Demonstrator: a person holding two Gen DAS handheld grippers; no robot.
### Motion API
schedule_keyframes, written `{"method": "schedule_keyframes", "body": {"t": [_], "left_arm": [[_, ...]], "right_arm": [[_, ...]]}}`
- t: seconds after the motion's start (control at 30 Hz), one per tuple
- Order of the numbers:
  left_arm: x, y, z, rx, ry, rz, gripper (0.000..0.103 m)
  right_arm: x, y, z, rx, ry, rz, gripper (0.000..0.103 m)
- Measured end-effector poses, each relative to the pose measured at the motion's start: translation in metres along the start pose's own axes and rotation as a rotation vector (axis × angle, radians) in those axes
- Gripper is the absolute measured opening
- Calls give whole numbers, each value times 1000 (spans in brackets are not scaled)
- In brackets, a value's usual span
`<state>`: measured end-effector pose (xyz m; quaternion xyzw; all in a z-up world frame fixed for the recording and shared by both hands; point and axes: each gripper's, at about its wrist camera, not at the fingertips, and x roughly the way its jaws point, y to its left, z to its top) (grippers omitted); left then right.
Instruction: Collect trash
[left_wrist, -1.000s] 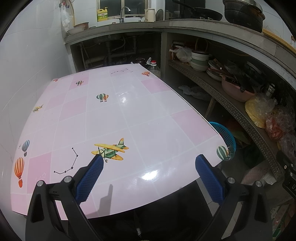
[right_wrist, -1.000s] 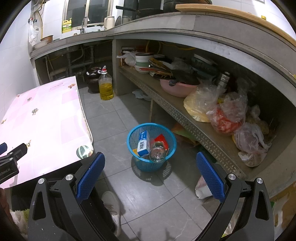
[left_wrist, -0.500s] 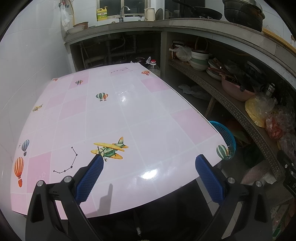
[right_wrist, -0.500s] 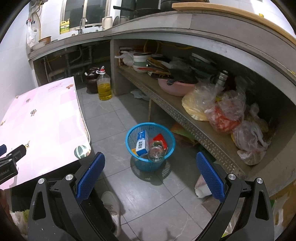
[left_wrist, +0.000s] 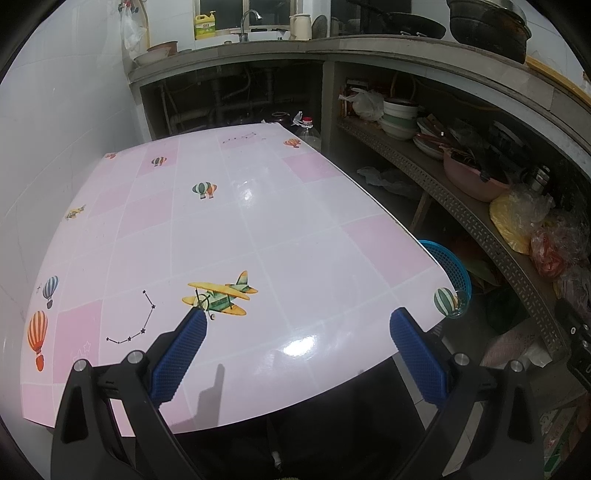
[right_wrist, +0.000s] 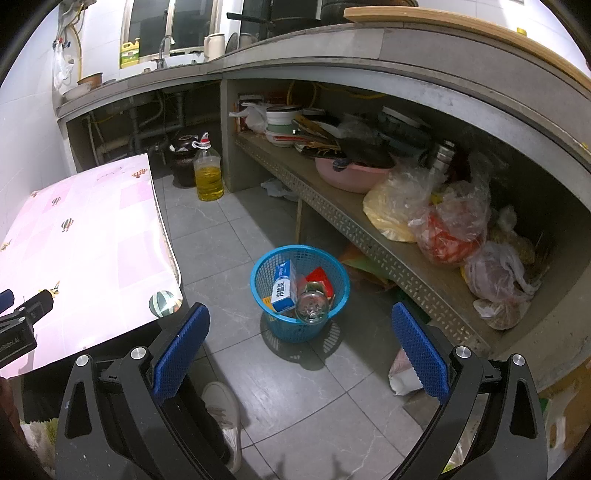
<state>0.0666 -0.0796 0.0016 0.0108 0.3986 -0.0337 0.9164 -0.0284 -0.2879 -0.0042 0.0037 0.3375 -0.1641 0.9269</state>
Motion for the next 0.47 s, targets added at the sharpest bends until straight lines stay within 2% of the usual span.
{"method": "schedule_keyframes", "body": {"t": [0.47], "left_arm": [[2, 1, 0, -8, 19, 0, 97]], "right_arm": [[0, 0, 0, 1, -1, 0, 95]]}}
